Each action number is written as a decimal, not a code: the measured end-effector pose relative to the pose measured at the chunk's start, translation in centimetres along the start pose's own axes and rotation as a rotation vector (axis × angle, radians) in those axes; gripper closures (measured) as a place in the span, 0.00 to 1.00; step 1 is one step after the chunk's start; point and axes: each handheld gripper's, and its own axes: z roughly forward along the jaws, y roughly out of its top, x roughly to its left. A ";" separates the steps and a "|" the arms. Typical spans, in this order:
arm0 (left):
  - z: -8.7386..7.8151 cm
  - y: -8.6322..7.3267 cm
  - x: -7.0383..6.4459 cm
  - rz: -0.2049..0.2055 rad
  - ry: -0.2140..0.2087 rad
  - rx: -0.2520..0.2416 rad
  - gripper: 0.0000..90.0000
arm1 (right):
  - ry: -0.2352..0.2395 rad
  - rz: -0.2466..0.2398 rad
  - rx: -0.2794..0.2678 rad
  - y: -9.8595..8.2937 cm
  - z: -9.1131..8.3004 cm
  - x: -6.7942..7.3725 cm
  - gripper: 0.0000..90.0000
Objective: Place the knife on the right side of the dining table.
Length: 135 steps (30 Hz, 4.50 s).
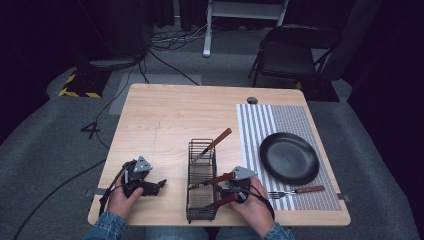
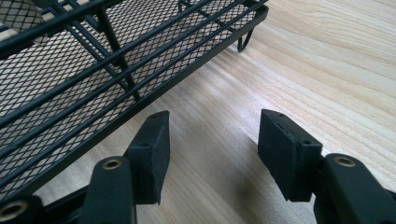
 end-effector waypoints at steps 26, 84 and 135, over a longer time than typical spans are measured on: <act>0.5 0.5 0.4 -0.005 0.002 0.026 0.00 | 0.065 0.069 -0.010 5.7 -6.5 -4.1 0.61; 0.5 0.5 0.4 -0.006 0.002 0.026 0.00 | 0.100 0.165 -0.052 15.7 -7.6 -6.2 0.83; 0.9 0.8 0.8 -0.025 0.022 0.023 0.00 | 0.055 0.053 -0.263 21.2 -20.6 -7.0 0.90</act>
